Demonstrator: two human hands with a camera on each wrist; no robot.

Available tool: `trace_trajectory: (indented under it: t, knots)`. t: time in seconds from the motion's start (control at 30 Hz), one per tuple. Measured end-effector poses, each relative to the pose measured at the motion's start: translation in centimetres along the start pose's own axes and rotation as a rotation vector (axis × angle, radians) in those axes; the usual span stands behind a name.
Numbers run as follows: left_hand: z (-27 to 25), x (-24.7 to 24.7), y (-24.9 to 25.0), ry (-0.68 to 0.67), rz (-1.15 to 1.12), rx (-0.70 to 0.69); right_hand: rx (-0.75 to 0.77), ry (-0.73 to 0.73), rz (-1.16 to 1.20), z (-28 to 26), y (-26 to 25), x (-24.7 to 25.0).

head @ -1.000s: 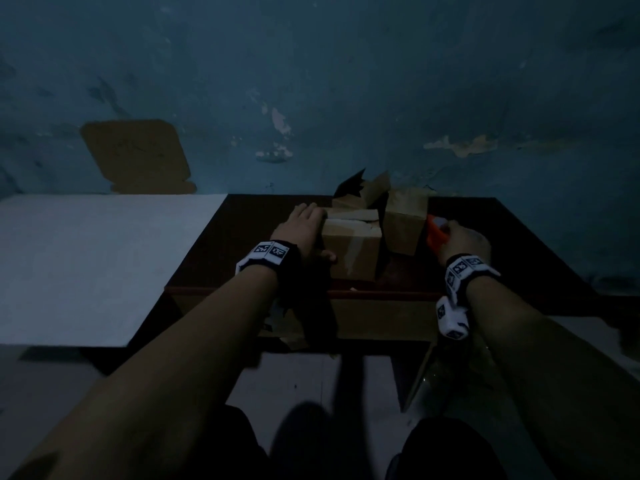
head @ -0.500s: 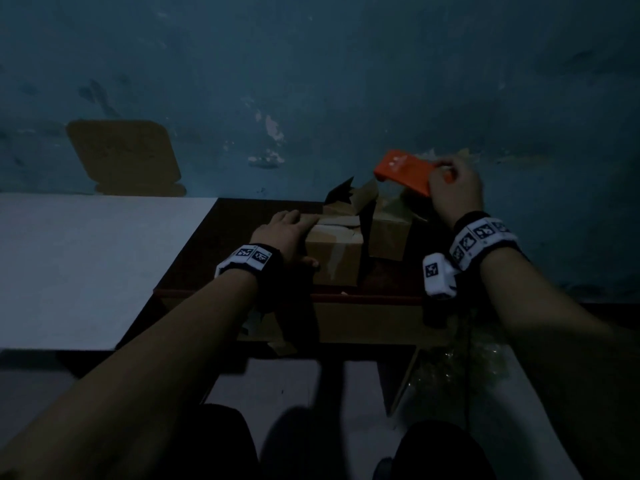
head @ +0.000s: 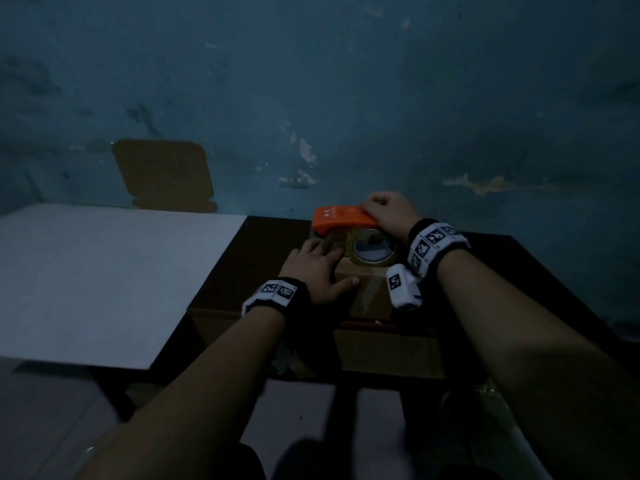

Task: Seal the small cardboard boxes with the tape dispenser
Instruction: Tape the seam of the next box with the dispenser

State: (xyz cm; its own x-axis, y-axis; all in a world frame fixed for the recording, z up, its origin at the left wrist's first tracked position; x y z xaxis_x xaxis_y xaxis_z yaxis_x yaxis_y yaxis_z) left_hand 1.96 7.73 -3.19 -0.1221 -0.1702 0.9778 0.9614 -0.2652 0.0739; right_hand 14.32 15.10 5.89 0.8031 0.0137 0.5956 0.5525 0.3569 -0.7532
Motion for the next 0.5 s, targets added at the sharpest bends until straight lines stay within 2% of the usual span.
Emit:
trace_trajectory:
  t: [0.07,0.1,0.17,0.23,0.27,0.3,0.37,0.43,0.5]
  knots:
    - [0.0,0.1,-1.0,0.005,-0.186,0.022,-0.016,0.013,0.034,0.1,0.5,0.2]
    - [0.0,0.0,-1.7,0.006,-0.357,0.047,-0.015,0.017,0.062,0.1,0.5,0.4]
    - [-0.2,0.2,-3.3,0.041,-0.874,0.146,-0.013,0.026,0.087,-0.2,0.4,0.6]
    - [-0.6,-0.3,-4.4,0.061,-1.463,0.334,-0.007,0.031,0.098,-0.3,0.4,0.6]
    - [-0.8,-0.3,-4.6,0.077,-1.661,0.422,-0.002,0.028,0.101,-0.3,0.3,0.6]
    - [-1.0,0.1,-4.8,0.101,-1.762,0.488,0.001,0.018,0.099,-0.2,0.3,0.4]
    - [-1.1,1.4,-5.4,0.139,-1.702,0.538,-0.002,-0.006,0.080,-0.1,0.2,0.0]
    - [-0.6,2.6,-6.0,0.183,-1.511,0.513,-0.002,-0.014,0.071,0.0,0.1,-0.1]
    - [0.0,2.7,-6.2,0.168,-1.352,0.462,-0.007,-0.017,0.071,0.0,0.2,-0.2]
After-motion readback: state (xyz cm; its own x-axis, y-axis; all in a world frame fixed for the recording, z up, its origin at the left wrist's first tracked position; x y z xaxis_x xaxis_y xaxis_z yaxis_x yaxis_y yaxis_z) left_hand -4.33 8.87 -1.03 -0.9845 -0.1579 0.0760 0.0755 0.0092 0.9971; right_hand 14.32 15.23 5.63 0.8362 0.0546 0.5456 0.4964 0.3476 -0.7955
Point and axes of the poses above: each hand's wrist, its own z-axis towards the middle knuckle, its own x-axis out of the back of the hand, y = z × x, the point moved 10 cm from there along z, towards the middle knuckle, and after that the axes turned 1 degree about -z, right-handed, at the moved point
